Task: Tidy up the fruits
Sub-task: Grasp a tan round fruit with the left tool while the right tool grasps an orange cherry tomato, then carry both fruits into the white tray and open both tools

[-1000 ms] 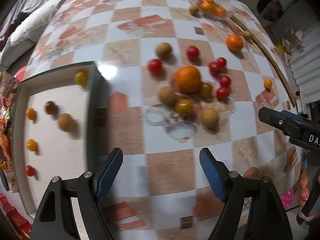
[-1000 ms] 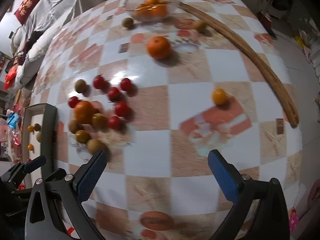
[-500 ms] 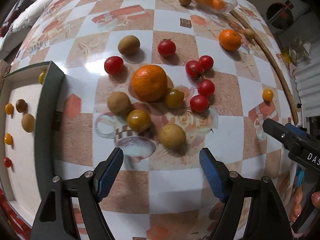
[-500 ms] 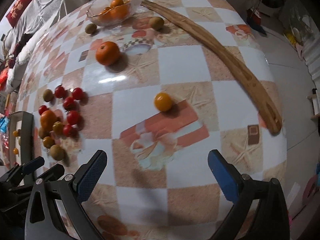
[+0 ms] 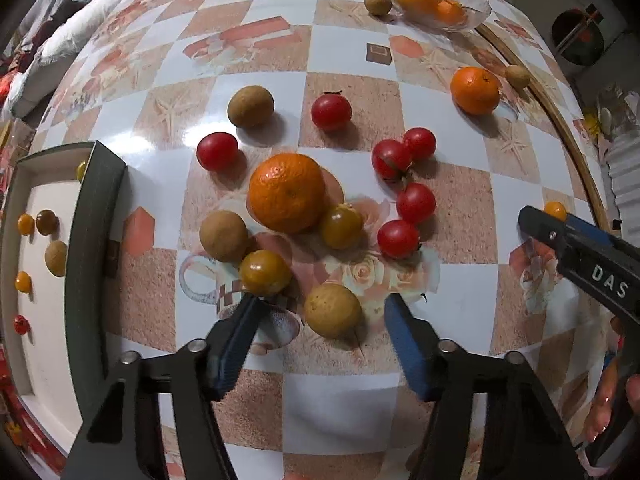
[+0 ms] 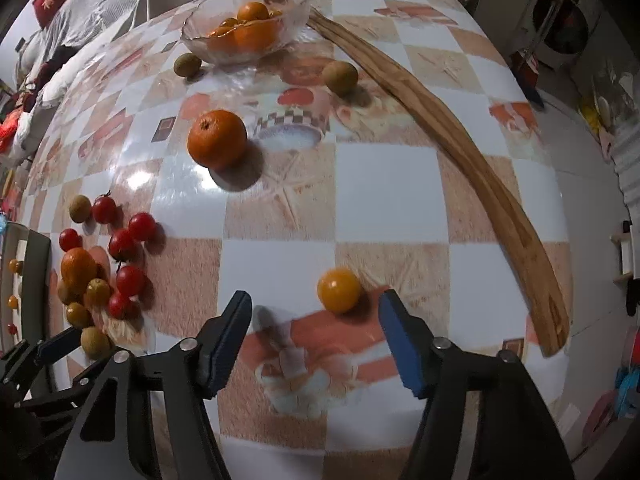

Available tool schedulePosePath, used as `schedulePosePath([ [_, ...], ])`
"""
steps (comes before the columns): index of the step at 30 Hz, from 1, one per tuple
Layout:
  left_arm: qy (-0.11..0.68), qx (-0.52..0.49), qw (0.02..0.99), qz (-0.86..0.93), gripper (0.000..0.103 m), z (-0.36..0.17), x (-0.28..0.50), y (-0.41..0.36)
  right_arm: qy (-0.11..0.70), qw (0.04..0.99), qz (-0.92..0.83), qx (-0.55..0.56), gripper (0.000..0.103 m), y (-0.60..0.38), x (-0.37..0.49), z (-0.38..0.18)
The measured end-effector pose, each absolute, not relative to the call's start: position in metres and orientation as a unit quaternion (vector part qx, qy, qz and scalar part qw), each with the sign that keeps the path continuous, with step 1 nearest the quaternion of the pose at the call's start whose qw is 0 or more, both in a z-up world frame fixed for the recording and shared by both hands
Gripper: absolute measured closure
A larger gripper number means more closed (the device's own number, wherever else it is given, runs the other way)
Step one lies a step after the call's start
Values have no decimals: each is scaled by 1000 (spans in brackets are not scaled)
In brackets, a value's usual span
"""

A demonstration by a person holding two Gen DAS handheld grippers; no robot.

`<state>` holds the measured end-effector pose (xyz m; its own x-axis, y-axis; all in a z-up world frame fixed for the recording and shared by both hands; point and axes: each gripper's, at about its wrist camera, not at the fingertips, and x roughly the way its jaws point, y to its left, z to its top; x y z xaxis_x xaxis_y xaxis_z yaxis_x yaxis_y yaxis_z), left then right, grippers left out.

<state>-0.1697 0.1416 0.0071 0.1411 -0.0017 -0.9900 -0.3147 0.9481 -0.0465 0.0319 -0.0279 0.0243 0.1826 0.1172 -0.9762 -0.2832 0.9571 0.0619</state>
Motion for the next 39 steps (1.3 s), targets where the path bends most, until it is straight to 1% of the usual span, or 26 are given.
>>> schedulePosePath([
  [1,647,-122,745,109,44,7,-169,142,624,768,129,-71,46,-27,33,25],
  [3,645,-122,746,113,52,8,-166,143,622,769,127,-73,63,-26,35,26],
  [4,644,-122,747,113,54,9,-166,144,622,770,127,-69,68,-28,36,26],
  [5,643,-121,748,113,59,9,-167,145,622,770,126,-67,78,-30,37,27],
  [6,641,-120,750,112,63,11,-169,147,623,770,124,-63,80,-33,38,27],
  [8,637,-126,753,103,65,11,-171,151,625,769,127,-48,80,-36,41,27],
  [9,635,-131,756,96,70,11,-174,156,627,768,129,-41,80,-38,41,27],
  [10,633,-136,757,88,70,11,-176,159,628,766,132,-34,80,-40,40,27],
  [12,631,-147,759,70,74,11,-180,164,631,762,141,-23,80,-40,36,29],
  [22,634,-148,758,38,74,13,-196,178,637,753,168,2,80,-32,4,42],
  [25,633,-146,760,30,74,23,-211,180,638,750,175,4,80,-28,-2,46],
  [32,627,-127,768,13,74,38,-218,181,641,745,184,2,80,-13,-7,53],
  [39,616,-143,774,25,74,54,-231,208,638,742,204,-8,80,15,-12,59],
])
